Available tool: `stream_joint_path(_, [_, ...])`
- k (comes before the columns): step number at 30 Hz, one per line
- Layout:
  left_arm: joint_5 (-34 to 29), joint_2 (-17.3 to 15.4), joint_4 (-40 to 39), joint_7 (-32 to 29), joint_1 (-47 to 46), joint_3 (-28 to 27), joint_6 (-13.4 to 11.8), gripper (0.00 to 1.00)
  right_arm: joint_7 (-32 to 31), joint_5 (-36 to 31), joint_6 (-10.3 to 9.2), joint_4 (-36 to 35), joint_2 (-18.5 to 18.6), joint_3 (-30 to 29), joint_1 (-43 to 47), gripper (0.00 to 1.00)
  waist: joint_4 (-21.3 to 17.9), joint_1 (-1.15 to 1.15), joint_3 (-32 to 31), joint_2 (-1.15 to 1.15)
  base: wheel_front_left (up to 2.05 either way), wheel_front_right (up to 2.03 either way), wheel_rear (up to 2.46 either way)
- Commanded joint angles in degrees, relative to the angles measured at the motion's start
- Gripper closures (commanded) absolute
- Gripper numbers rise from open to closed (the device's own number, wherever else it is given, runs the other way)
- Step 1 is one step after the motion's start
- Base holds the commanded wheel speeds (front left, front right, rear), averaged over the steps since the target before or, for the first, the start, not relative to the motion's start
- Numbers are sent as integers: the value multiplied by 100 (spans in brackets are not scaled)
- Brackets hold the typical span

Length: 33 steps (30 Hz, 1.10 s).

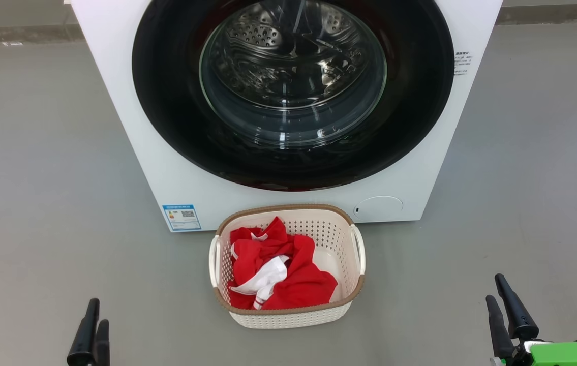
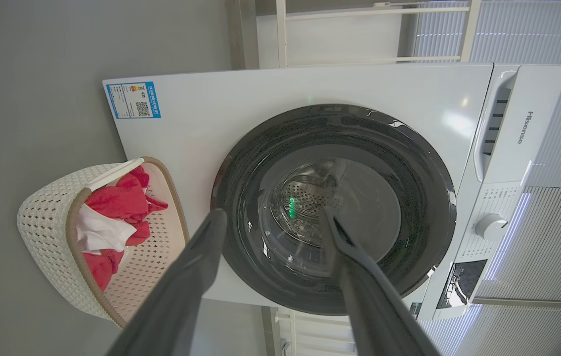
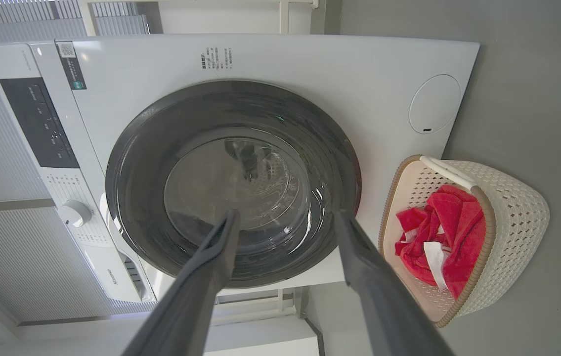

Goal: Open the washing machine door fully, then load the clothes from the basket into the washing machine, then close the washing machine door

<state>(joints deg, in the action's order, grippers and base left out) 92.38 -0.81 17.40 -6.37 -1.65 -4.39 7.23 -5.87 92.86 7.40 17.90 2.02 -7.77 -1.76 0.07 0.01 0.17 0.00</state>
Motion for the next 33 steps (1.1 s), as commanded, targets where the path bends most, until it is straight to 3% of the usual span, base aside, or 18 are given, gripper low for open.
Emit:
stream_joint_path(1, [-18,-76,-182,60,-179,-25,1,0,50,-9,0,-179,45,33,-165,0,5,12,-8,0,0,0,0])
stream_joint_path(6, [-52,-86,-262,123,-178,-15,2,0,106,-40,1,-248,48,81,-178,0,17,0,0,0,0,0,0])
stream_joint_path(33, [-733,-353,-664,629,-207,302,8,0,615,-709,3,-667,371,632,-349,0,60,0,25,0,0,0,0])
